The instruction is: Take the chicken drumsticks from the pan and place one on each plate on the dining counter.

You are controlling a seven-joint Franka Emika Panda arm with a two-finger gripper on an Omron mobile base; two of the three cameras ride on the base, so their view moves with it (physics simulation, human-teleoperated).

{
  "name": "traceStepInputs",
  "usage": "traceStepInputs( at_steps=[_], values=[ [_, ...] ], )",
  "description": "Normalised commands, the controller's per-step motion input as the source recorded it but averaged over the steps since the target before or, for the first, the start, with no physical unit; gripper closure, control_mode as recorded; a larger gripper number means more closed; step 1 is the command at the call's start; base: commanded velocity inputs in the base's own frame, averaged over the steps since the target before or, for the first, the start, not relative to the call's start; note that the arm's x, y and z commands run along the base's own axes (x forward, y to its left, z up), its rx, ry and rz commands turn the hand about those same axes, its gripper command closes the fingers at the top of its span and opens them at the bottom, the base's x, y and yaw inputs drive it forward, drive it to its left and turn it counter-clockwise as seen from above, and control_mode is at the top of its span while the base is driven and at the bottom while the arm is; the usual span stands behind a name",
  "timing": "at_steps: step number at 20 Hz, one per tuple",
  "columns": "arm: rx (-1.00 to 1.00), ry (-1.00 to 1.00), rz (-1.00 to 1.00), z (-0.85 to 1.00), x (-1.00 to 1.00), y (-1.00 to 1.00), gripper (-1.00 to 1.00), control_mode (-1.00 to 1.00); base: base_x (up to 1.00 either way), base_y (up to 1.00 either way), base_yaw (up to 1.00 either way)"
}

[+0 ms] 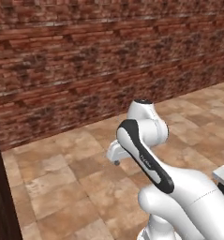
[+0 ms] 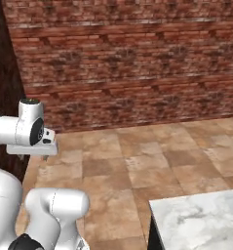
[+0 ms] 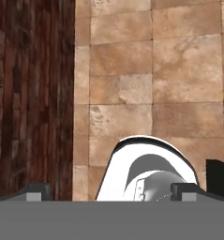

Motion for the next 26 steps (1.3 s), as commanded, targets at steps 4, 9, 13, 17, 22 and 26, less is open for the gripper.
traceStepInputs(
  at_steps=[4, 9, 13, 17, 22, 26],
  values=[
    [0.00, 0.00, 0.00, 0.00, 0.00, 0.00, -1.00, 1.00, 0.85, 0.30, -0.58],
    [0.00, 0.00, 0.00, 0.00, 0.00, 0.00, -1.00, 1.00, 0.82, 0.32, -0.60],
    [0.00, 0.00, 0.00, 0.00, 0.00, 0.00, -1.00, 1.00, 0.70, 0.33, -0.72],
    [0.00, 0.00, 0.00, 0.00, 0.00, 0.00, -1.00, 1.00, 0.59, 0.35, -0.83],
    [0.00, 0.00, 0.00, 0.00, 0.00, 0.00, -1.00, 1.00, 0.68, 0.41, -0.75],
    [0.00, 0.00, 0.00, 0.00, 0.00, 0.00, -1.00, 1.00, 0.92, 0.50, -0.52]
  ],
)
